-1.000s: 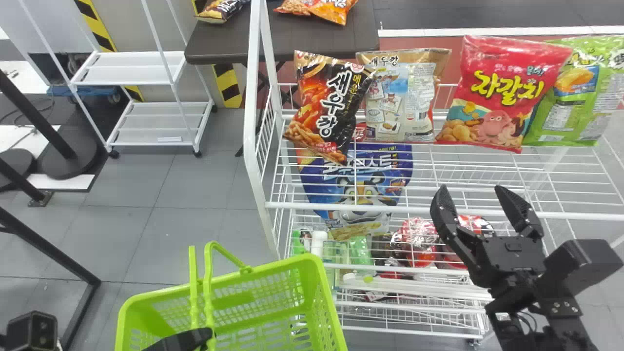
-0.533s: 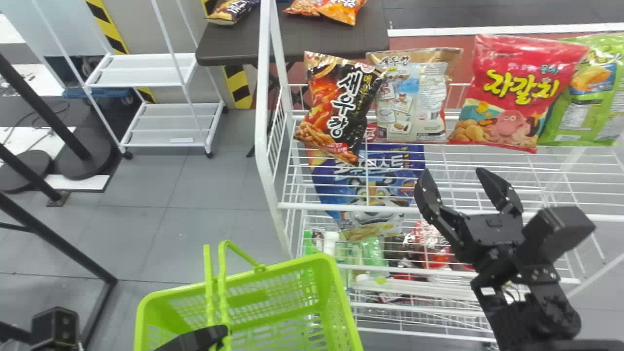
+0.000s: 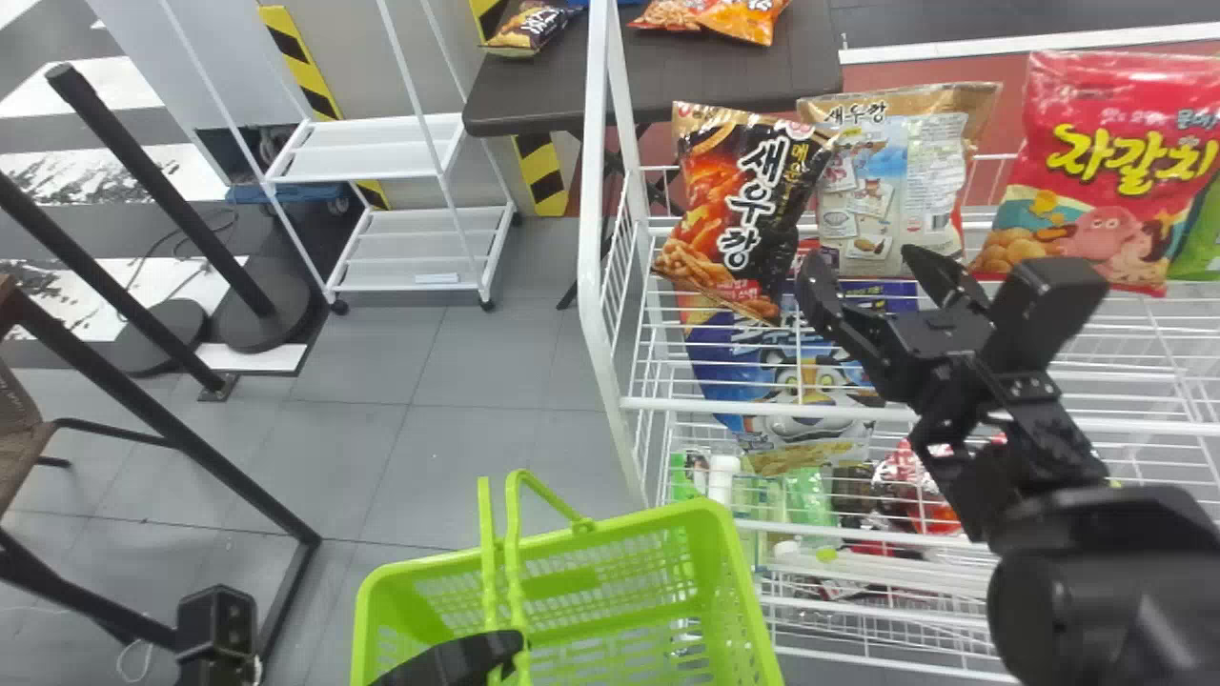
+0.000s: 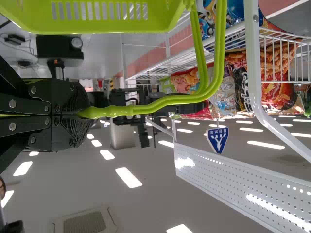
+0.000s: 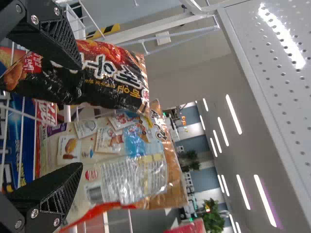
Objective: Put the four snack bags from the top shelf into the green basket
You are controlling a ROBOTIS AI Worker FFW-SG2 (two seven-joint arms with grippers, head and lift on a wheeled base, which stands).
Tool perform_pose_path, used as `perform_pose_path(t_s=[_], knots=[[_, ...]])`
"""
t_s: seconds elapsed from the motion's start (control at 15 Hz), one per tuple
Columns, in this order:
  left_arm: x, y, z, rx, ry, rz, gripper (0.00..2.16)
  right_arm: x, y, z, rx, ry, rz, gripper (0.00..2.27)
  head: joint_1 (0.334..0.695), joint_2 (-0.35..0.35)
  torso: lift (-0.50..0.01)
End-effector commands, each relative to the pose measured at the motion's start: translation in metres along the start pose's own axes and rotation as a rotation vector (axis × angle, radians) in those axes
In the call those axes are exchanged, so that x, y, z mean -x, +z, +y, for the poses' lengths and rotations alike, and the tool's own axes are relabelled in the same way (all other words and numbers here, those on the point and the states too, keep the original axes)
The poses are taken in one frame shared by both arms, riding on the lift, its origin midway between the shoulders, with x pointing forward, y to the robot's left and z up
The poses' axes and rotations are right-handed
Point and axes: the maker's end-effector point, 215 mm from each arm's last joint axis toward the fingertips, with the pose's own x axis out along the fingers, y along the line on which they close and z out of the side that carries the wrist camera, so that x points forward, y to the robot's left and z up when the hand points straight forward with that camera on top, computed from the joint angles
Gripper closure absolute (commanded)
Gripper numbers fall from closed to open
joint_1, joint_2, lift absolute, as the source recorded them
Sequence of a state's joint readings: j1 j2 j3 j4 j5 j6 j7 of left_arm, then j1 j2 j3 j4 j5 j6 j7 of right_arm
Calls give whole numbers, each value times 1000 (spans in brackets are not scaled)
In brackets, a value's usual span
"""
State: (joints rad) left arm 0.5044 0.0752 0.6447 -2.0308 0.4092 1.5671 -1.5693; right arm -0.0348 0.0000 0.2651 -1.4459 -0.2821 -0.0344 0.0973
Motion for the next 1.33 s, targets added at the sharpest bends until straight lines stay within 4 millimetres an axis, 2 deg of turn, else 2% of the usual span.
perform_pose_path(t_s=[0.0,0.27,0.4,0.53,0.67,0.73,0.87,0.93,1.13,1.27], knots=[[1,0,-3,5,-13,2,2142,-27,2,16,20,30,31,113,695,239,0],[3,0,-2,16,-17,-1,2142,-53,-19,25,58,61,99,124,695,275,0],[4,-1,-1,19,-14,-1,2142,-61,-24,22,82,62,118,191,695,290,0],[5,0,-1,22,-18,-2,2142,-71,-26,22,102,76,133,525,695,294,0],[2,5,-1,19,-24,4,2142,-73,-23,29,112,105,134,1156,695,295,0],[2,6,0,21,-26,4,2142,-76,-25,27,113,107,142,1592,695,299,0],[3,7,0,20,-24,3,2142,-76,-29,25,109,107,156,2148,695,300,0],[4,8,0,19,-23,2,2142,-76,-30,25,112,109,161,2240,695,300,0],[5,13,-3,8,-30,-5,2142,-72,-29,30,145,118,146,2250,695,303,0],[6,15,-4,6,-30,-6,2142,-71,-18,35,174,122,116,2250,695,308,0]])
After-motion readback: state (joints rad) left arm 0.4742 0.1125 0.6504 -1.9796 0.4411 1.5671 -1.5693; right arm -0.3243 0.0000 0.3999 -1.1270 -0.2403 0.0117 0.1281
